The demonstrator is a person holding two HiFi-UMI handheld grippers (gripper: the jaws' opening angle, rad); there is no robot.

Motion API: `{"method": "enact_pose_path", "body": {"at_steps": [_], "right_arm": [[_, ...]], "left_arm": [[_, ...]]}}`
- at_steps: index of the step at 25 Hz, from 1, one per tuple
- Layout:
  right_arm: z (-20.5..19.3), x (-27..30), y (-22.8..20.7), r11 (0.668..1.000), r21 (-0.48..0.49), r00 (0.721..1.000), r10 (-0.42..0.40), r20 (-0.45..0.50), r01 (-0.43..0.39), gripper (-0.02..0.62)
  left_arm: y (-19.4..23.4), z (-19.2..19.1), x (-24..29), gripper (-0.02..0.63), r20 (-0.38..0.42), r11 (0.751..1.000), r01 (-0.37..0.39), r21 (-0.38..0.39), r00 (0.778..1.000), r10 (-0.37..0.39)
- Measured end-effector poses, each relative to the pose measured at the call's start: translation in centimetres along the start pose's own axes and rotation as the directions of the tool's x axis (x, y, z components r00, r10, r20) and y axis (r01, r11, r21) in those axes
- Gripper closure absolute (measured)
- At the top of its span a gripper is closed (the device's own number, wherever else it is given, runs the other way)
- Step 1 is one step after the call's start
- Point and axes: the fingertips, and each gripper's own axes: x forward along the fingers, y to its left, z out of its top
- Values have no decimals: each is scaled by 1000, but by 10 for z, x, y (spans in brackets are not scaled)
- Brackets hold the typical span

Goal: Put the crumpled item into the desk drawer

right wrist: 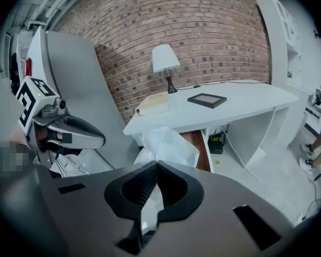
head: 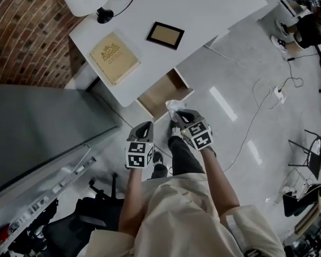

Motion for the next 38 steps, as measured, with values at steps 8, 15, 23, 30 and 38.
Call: {"method": "enact_pose_path", "body": {"at_steps": [8,15,23,30,38], "right_arm": [[9,21,-33,986,-142,995,80,-63,-88,569],[0,43,-54,947,-282,979,112,-168,-157,569],[-13,77,-61,910,-360,962,119,-247,-205,569],[-36,104,-61,881,-399,940,127,-318,-255,569],[-51,132,-65,860,-432,934,127,-335,-272,569]], "left_arm": [[-7,-2,34,589,-31,1000,1,-11,1000,-1],[12,-6,45,589,-10,998,-31,-51,999,30],[44,-32,51,589,-18,994,-33,-104,999,32],[57,-60,56,589,-48,985,-53,-163,998,46],[50,-66,75,589,-16,970,-79,-231,997,77]]}}
